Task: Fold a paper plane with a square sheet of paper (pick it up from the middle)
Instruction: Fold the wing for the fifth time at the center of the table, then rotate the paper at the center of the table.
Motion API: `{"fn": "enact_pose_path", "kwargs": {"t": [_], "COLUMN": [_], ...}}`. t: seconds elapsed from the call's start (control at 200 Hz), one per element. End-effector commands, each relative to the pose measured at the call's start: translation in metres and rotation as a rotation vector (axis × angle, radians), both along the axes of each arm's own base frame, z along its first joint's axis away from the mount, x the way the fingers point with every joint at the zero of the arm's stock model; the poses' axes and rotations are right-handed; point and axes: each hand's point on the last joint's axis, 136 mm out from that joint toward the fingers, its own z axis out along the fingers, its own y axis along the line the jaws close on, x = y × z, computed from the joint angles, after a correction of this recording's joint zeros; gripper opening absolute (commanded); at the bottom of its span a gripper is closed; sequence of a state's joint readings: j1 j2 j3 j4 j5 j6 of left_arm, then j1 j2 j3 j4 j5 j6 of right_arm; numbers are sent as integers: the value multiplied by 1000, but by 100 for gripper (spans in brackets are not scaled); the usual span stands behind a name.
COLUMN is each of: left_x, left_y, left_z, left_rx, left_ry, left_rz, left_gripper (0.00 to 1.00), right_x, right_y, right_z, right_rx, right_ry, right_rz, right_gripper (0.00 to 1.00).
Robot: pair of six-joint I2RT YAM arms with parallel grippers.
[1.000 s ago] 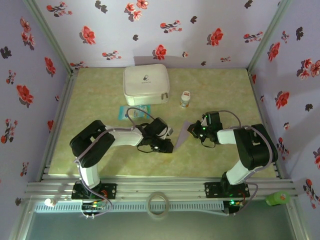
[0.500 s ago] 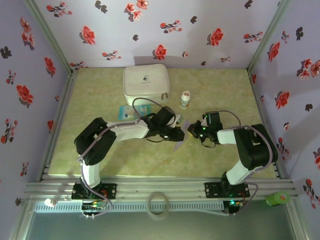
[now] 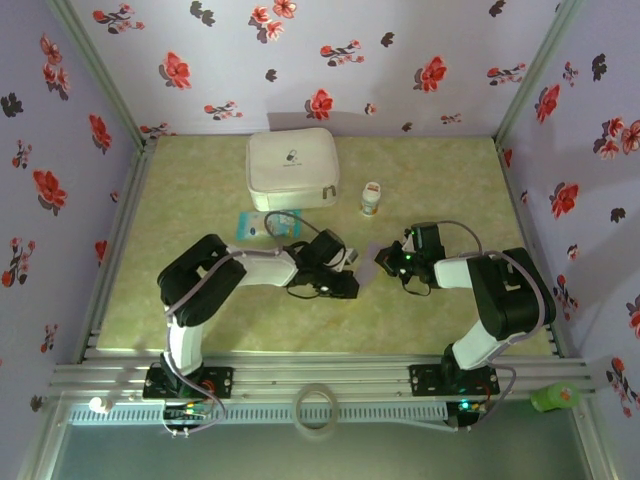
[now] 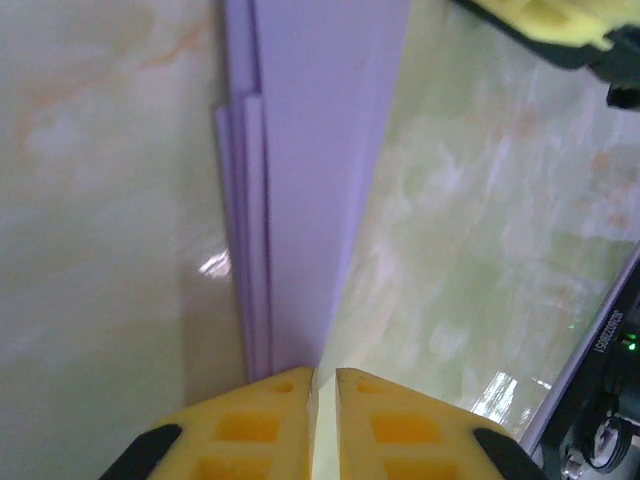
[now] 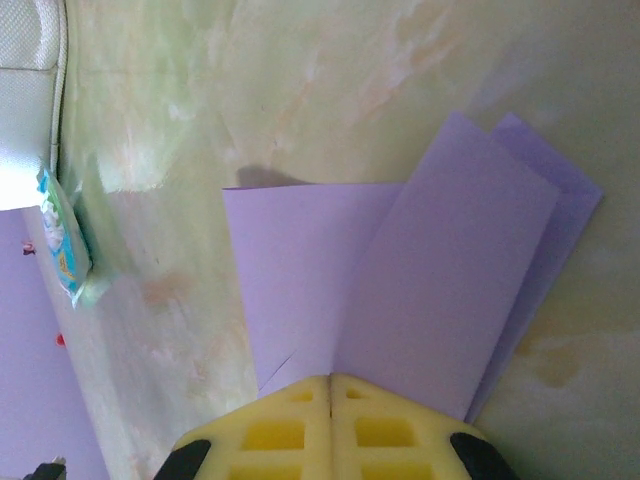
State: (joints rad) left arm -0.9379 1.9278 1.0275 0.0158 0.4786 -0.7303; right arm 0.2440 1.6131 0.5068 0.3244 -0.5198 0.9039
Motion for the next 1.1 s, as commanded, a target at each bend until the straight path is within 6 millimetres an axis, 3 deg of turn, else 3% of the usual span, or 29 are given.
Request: {"fn": "enact_pose_path", "kwargs": {"t": [0.0, 0.125, 0.25, 0.615, 0.87, 1.095], "left_x": [-33, -38, -37, -8, 17, 32], "left_y": [43, 57, 56, 51, 61, 81], "left_z": [-29, -29, -19, 18, 40, 46], "left_rx": [153, 181, 164, 128, 73, 47], "left_ry": [87, 73, 49, -99, -156, -156], "left_rz": [-10, 3, -7, 61, 178, 282], "left_gripper": [14, 13, 13, 11, 11, 13], "right_x": [-28, -28, -28, -23, -34, -46], "right_y": [-25, -24, -24, -14, 6, 33], "right_z": [-45, -45, -45, -35, -27, -18], "right_rx": [-142, -142, -137, -83, -40, -33], "right_ry": [153, 153, 154, 121, 96, 70], "right_rz": [-37, -36, -33, -8, 113, 257], "right_gripper": [3, 3, 3, 5, 5, 6]}}
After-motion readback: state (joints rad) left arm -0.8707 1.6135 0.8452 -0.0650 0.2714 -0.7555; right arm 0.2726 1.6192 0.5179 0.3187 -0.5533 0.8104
